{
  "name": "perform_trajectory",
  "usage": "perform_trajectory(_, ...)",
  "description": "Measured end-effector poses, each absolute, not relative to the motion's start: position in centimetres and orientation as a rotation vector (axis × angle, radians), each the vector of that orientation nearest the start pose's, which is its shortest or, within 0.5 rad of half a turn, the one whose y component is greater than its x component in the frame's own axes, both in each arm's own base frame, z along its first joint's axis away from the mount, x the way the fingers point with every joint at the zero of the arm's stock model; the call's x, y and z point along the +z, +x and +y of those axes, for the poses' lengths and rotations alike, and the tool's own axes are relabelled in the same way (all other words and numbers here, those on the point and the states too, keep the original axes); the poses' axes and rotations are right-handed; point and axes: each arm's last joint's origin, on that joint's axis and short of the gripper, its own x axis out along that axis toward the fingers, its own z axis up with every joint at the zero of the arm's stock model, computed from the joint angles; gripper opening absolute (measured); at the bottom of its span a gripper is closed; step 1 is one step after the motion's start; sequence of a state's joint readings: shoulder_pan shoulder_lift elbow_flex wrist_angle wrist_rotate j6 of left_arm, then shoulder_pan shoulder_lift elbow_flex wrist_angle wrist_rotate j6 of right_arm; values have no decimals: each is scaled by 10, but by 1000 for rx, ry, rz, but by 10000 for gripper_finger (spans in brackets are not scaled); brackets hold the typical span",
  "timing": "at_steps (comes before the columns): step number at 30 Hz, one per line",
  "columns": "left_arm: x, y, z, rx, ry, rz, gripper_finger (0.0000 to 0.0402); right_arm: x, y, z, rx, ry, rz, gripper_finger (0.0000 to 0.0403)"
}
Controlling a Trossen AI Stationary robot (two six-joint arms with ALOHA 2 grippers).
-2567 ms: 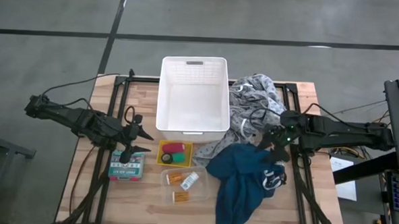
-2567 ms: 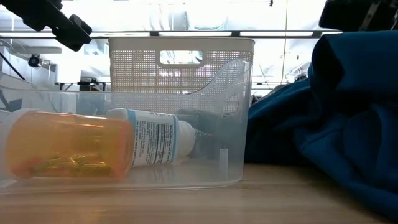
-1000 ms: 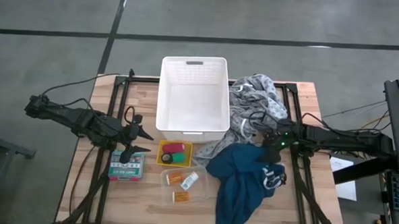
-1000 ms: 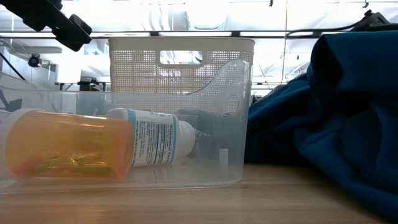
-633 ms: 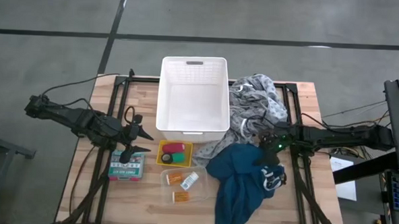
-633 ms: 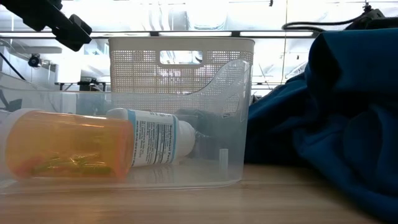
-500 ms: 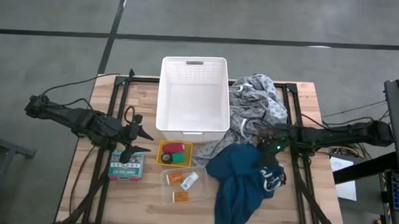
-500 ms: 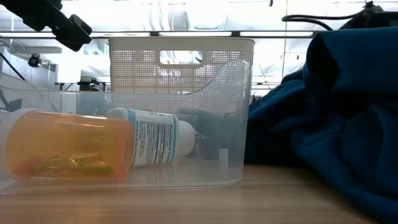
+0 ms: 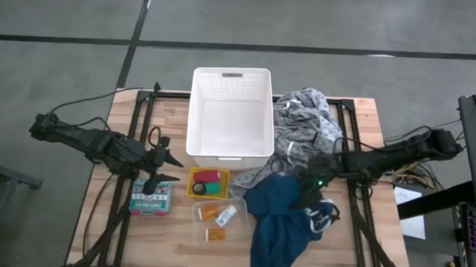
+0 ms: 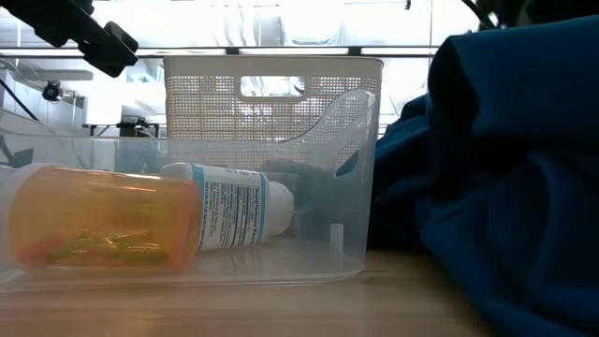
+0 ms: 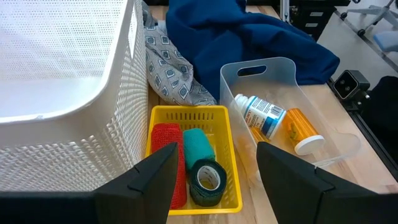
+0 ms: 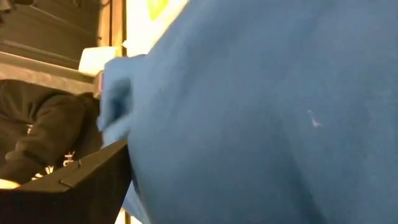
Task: Pick & Place Medicine items
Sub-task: Put the blue lapover patient gown into the white laundry bin
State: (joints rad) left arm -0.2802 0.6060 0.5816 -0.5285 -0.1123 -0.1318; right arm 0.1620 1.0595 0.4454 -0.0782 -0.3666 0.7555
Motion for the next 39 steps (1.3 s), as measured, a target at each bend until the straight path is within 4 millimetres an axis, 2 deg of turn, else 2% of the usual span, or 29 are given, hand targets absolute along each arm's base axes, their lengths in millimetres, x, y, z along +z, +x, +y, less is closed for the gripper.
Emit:
perform_trajectory(7,257,127,-33,-127,-20,552,226,219,218,62,245,715,867,400)
perform_trajectory(10,257,127,-33,-127,-20,552,226,227,225,72,268,695,882,400)
perform_trajectory(17,257,127,-33,-127,-20,552,226,233,236,96,315,648,906,400)
perform_trajectory(25,257,127,-33,-127,-20,552,226,235,247,119,289,632,918,400)
perform_trajectory(39,257,127,-33,-127,-20,553,226,238,284,160,258,527,1036,400)
